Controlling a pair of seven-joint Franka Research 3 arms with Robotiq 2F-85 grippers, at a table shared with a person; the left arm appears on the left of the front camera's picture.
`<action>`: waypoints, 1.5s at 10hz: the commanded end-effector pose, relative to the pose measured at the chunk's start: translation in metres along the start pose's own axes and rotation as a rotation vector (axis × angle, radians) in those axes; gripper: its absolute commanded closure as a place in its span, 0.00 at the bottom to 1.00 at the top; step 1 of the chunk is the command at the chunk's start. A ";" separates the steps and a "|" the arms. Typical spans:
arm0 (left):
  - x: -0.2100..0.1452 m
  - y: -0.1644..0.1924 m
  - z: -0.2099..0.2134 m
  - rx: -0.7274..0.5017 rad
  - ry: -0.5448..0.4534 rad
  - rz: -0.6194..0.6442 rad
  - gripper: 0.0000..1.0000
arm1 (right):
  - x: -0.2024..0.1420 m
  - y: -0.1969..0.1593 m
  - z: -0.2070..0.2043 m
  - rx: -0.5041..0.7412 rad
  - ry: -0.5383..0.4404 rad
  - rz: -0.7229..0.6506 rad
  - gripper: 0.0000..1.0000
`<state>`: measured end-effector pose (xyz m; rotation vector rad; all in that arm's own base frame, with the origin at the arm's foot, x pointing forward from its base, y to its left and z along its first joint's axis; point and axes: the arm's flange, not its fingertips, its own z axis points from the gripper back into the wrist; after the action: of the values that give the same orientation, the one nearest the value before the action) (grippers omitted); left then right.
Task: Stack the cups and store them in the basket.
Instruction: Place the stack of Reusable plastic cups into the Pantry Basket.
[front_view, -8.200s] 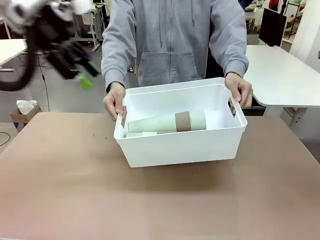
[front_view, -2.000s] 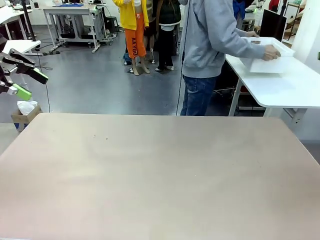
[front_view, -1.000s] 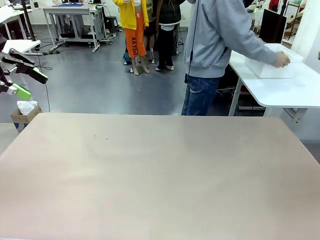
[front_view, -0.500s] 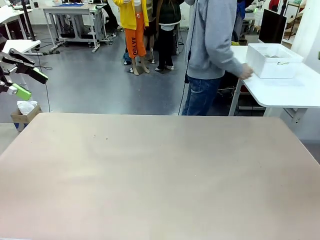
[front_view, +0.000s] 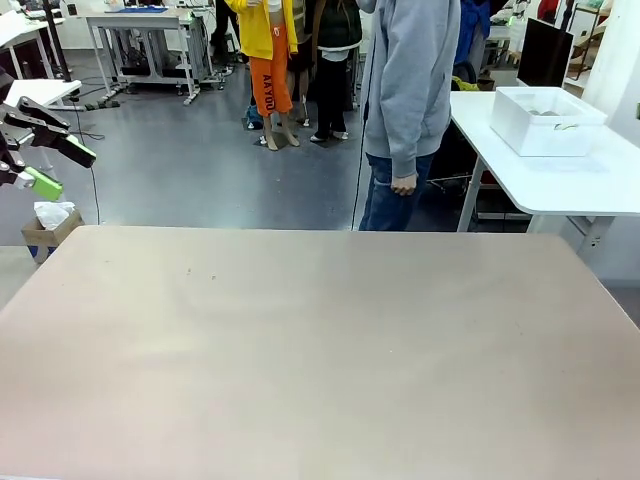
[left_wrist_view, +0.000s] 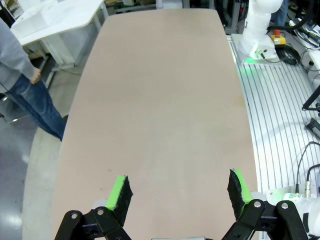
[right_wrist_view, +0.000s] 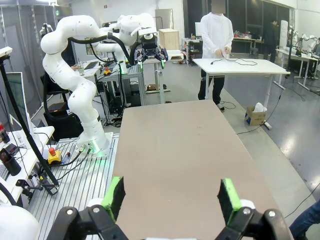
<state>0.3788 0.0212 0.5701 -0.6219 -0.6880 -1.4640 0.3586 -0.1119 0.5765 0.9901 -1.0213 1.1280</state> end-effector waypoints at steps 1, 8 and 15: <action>0.001 0.000 0.002 -0.005 0.019 0.010 0.00 | 0.003 0.000 0.001 0.003 -0.014 0.000 0.00; 0.001 0.000 0.002 -0.005 0.019 0.010 0.00 | 0.003 0.000 0.001 0.003 -0.014 0.000 0.00; 0.001 0.000 0.002 -0.005 0.019 0.010 0.00 | 0.003 0.000 0.001 0.003 -0.014 0.000 0.00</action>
<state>0.3788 0.0212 0.5701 -0.6219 -0.6880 -1.4640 0.3586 -0.1119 0.5765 0.9901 -1.0213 1.1280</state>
